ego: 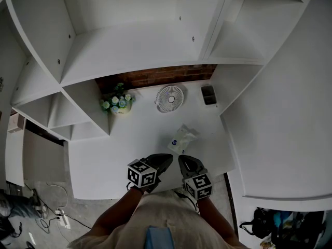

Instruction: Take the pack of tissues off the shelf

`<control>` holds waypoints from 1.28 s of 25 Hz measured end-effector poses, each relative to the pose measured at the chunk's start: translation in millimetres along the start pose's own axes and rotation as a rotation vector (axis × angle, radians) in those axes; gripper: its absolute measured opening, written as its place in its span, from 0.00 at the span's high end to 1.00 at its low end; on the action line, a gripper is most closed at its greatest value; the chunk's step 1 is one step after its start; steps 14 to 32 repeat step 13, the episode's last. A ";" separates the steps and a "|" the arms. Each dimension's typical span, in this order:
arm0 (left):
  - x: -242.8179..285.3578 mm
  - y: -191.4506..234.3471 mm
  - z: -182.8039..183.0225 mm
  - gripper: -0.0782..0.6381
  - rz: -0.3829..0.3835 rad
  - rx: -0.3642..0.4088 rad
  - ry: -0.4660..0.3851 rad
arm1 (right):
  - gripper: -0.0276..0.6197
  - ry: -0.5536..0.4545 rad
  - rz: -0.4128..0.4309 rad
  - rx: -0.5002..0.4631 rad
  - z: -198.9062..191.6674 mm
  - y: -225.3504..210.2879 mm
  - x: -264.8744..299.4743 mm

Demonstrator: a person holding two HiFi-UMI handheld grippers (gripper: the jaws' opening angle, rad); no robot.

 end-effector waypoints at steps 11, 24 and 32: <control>8.3 0.3 -2.1 0.87 0.000 0.002 0.022 | 0.93 -0.005 -0.002 0.024 -4.6 -11.5 -1.9; 11.0 0.8 -2.1 0.87 0.007 0.004 0.025 | 0.93 -0.004 -0.003 0.022 -6.4 -16.2 -2.4; 11.0 0.8 -2.1 0.87 0.007 0.004 0.025 | 0.93 -0.004 -0.003 0.022 -6.4 -16.2 -2.4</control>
Point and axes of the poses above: the fingertips, and each gripper's own axes: x forward along the fingers, y to its left, z out of its top, the point moved 8 cm from there along -x, backward along the fingers, and after that the axes turned 10 degrees about -x, right-handed, at the moved point
